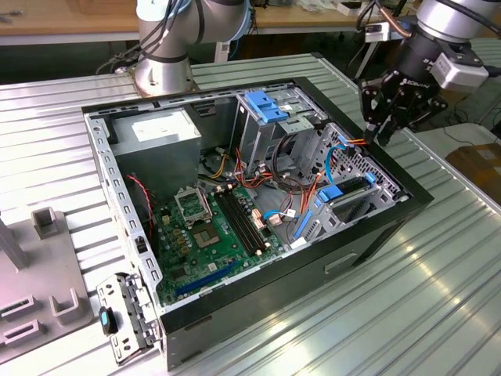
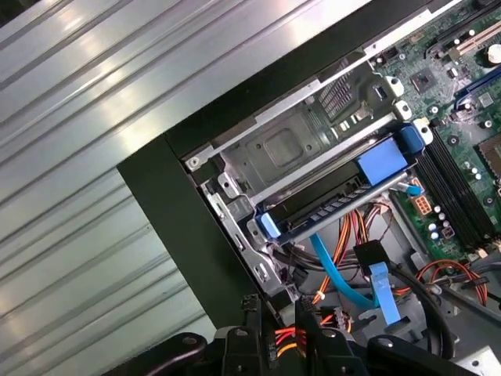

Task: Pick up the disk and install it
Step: 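Insert the first disk wire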

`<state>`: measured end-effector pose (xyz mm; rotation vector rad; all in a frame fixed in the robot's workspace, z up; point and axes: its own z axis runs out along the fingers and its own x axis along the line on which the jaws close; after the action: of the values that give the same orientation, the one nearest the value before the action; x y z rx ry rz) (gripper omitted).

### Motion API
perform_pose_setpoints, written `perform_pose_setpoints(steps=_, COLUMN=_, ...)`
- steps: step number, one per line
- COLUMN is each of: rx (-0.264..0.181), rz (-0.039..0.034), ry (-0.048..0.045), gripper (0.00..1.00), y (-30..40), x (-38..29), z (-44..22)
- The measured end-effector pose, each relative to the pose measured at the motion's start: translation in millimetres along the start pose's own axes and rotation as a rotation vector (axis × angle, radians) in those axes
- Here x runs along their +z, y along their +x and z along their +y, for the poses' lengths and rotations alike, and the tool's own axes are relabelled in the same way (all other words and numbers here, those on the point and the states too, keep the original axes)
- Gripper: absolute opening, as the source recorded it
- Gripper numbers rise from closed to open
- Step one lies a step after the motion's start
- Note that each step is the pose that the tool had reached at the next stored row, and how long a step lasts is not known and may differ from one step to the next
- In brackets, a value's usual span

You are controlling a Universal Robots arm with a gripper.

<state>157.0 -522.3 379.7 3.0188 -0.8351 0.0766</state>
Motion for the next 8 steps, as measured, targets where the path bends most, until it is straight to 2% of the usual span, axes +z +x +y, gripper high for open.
perform_pose_setpoints(steps=2, rx=-0.025, rz=0.0146, ry=0.0041, gripper=0.31, y=-2.7, x=1.7, z=-4.4)
perform_pose_setpoints(steps=3, rx=-0.029, rz=0.0253, ry=0.0084, gripper=0.31, y=-5.0, x=2.0, z=-8.3)
perform_pose_setpoints(steps=4, rx=-0.03, rz=0.0348, ry=0.0135, gripper=0.31, y=-10.5, x=2.2, z=-17.6)
perform_pose_setpoints(steps=5, rx=-0.03, rz=0.0389, ry=0.0154, gripper=0.31, y=-12.7, x=2.5, z=-21.7)
perform_pose_setpoints(steps=7, rx=-0.031, rz=0.0552, ry=0.0217, gripper=0.31, y=-12.8, x=3.4, z=-22.5)
perform_pose_setpoints(steps=8, rx=-0.033, rz=0.066, ry=0.0258, gripper=0.31, y=-12.8, x=3.5, z=-22.5)
